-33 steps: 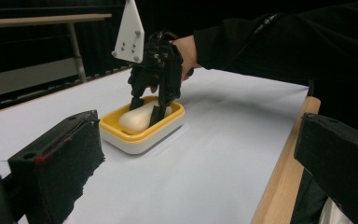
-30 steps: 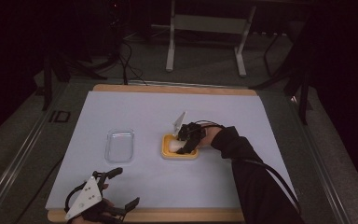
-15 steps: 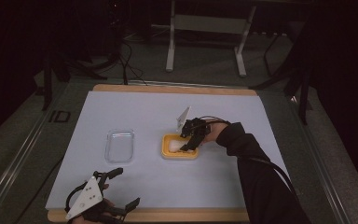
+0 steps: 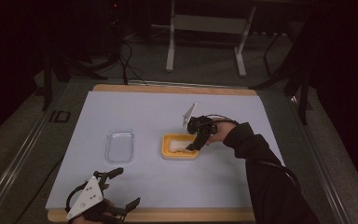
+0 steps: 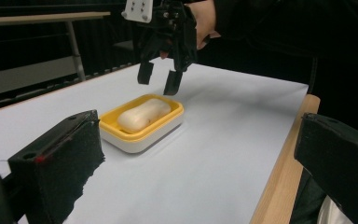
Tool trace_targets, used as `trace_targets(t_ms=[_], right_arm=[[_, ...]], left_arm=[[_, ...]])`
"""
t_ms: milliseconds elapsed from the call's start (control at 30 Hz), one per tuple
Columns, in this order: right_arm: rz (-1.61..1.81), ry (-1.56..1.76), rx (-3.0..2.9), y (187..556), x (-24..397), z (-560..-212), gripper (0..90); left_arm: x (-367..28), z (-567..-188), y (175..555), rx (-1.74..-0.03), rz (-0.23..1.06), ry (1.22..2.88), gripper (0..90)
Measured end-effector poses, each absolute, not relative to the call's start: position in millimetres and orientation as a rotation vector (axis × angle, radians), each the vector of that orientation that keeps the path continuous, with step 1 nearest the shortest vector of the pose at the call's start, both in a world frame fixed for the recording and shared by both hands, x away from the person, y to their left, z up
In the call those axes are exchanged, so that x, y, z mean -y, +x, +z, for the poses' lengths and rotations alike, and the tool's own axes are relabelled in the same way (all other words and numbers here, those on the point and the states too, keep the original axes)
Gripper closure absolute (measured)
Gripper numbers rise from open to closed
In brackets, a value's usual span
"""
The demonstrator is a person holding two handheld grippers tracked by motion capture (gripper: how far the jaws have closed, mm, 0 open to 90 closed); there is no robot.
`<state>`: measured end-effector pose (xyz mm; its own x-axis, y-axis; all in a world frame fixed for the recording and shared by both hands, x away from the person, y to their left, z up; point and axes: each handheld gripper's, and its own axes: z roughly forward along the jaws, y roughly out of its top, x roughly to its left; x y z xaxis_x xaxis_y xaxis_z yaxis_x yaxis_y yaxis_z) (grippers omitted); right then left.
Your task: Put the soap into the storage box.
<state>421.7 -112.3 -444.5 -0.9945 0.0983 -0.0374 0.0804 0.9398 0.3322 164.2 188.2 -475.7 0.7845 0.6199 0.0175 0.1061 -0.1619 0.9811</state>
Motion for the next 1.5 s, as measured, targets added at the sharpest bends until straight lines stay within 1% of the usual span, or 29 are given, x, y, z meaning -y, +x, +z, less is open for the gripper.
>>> trace_targets(t_ms=[167, 233, 300, 567, 933, 1233, 1500], right_arm=[[0.523, 0.206, -2.986, 420, 117, -436, 20.5], [0.525, 0.249, -2.998, 421, 120, -434, 14.2], [0.521, 0.294, -2.98, 421, 123, -432, 12.7], [0.524, 0.427, -2.943, 420, 134, -431, 13.3], [0.579, 0.628, -2.838, 400, 147, -434, 13.3], [0.727, 0.787, -2.72, 381, 161, -433, 13.4], [0.861, 0.893, -2.585, 359, 181, -435, 13.4]], left_arm=[[-188, -476, 165, -0.578, 0.495, 1.699, 1.1], [-188, -476, 165, -0.579, 0.494, 1.697, 1.1], [-188, -477, 166, -0.581, 0.494, 1.699, 1.2], [-187, -476, 166, -0.581, 0.491, 1.696, 1.2], [-186, -477, 167, -0.579, 0.482, 1.702, 1.1], [-185, -477, 168, -0.574, 0.478, 1.708, 1.2], [-184, -477, 170, -0.572, 0.475, 1.711, 1.2]])
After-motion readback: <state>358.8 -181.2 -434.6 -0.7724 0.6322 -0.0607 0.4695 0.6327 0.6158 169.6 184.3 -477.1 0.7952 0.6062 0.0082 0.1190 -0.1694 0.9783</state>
